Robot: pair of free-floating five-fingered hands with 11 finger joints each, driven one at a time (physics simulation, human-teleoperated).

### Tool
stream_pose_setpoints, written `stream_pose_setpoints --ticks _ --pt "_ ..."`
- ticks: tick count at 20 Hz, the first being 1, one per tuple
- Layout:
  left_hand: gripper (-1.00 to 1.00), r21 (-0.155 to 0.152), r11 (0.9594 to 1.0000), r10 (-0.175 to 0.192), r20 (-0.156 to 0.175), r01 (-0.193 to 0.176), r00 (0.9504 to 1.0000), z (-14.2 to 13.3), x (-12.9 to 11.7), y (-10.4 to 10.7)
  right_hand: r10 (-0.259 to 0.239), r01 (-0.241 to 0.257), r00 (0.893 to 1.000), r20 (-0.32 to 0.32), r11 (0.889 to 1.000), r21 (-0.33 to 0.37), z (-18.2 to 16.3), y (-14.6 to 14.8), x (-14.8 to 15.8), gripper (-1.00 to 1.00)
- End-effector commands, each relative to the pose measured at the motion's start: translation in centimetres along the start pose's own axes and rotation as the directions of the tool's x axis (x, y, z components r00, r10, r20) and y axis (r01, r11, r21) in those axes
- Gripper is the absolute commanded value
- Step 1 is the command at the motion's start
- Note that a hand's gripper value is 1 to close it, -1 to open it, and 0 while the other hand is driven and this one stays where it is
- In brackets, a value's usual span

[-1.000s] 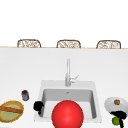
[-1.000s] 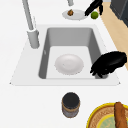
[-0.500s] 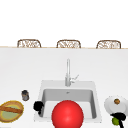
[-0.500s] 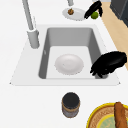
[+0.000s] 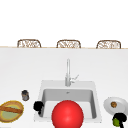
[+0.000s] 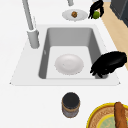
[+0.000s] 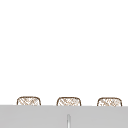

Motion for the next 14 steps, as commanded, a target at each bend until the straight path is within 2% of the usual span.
stream_pose_setpoints --ticks 1,5,8,11,14 --pt "0.0 0.0 1.0 0.0 0.0 0.0 1.0 0.0 0.0 0.0 0.011 -0.011 1.0 -0.007 1.0 0.018 -0.7 0.0 0.0 1.0" --pt "0.0 0.0 1.0 0.0 0.0 0.0 1.0 0.0 0.0 0.0 -0.052 0.052 0.999 -0.013 0.999 0.01 0.4 -0.8 -0.4 1.0" --pt "0.0 0.0 1.0 0.0 0.0 0.0 1.0 0.0 0.0 0.0 -0.052 0.053 0.998 -0.023 0.998 0.025 0.2 -1.7 -0.6 1.0" --pt "0.0 0.0 1.0 0.0 0.0 0.0 1.0 0.0 0.0 0.0 -0.049 0.05 0.999 -0.013 0.995 0.083 0.1 -3.6 -0.4 1.0" --pt "0.0 0.0 1.0 0.0 0.0 0.0 1.0 0.0 0.0 0.0 -0.056 0.056 0.998 -0.006 0.993 0.107 0.5 -5.3 -0.2 1.0"
